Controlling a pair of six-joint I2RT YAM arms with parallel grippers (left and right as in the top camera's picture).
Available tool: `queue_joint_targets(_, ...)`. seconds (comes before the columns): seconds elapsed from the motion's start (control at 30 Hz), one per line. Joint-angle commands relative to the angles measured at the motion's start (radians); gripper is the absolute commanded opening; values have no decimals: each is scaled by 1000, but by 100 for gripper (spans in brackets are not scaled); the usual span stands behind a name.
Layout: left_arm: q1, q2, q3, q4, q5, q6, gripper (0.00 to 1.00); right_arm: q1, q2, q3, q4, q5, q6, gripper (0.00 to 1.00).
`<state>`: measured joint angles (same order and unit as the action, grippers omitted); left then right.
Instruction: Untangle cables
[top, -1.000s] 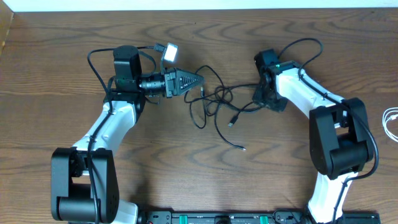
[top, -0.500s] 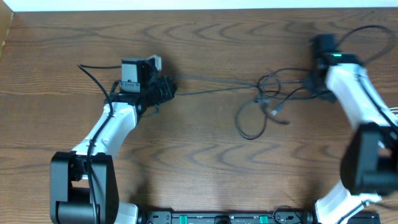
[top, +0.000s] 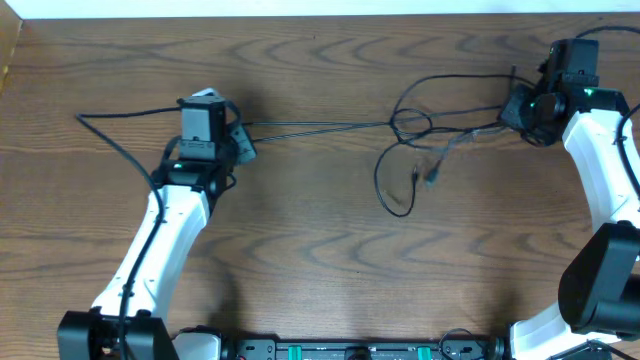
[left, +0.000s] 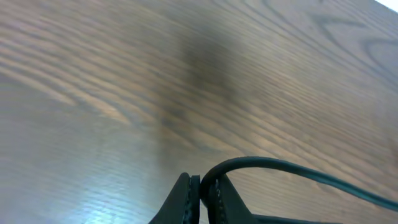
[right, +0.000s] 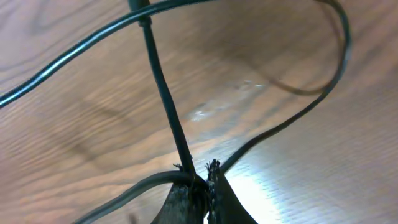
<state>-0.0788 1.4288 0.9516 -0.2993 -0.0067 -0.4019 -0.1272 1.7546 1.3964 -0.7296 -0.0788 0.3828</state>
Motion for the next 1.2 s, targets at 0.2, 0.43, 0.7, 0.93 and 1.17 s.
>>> queue_joint_targets(0.2,227,-13,2,-94,-476,-72,8,-175,-10,16,52,544,-48,5)
queue_joint_targets(0.43,232,-12,2,-79,106,-58,8,-172,-10,16,24,32,-138,1)
queue_joint_targets(0.7,187,-12,2,3,523,-44,24,-29,-10,16,0,-470,-264,1)
queue_joint_targets(0.93,108,-12,2,41,545,-44,56,257,-15,17,-6,-723,-453,1)
queue_joint_targets(1.17,100,-12,2,39,553,-45,61,439,-92,61,-11,-674,-451,1)
